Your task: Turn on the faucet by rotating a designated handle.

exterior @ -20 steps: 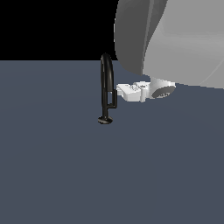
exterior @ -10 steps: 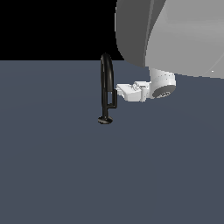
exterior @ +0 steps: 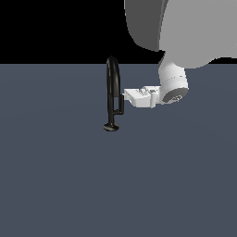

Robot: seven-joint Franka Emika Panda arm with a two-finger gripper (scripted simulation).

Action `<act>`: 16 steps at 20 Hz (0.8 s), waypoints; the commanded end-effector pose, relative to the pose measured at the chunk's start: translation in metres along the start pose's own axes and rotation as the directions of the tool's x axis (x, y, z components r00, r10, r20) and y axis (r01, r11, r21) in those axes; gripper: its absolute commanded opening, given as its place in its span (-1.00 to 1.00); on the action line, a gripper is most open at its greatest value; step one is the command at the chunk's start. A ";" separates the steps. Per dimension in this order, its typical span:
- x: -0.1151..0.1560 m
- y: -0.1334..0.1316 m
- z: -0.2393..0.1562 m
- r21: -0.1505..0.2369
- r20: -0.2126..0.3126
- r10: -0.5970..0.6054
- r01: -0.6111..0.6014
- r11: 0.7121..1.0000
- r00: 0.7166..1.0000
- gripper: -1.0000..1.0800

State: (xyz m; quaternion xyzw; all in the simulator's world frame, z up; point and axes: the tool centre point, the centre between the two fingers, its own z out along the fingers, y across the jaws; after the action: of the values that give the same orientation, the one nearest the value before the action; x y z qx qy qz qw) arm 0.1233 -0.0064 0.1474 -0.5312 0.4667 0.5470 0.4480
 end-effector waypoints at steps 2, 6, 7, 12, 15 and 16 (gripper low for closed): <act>-0.002 0.005 0.000 0.000 0.000 0.000 0.000 1.000 1.000 -1.00; -0.003 0.010 0.000 0.000 0.000 0.000 0.000 1.000 1.000 -1.00; -0.004 0.012 0.000 0.000 0.000 0.000 0.000 1.000 1.000 -1.00; -0.006 0.020 0.000 0.000 0.000 0.000 0.000 1.000 1.000 -1.00; -0.008 0.025 0.000 0.000 0.000 0.000 0.000 1.000 1.000 -1.00; -0.009 0.027 0.000 0.000 0.000 0.000 0.000 1.000 1.000 -1.00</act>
State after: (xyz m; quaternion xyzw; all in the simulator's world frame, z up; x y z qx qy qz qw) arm 0.1017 -0.0100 0.1554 -0.5312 0.4680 0.5449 0.4493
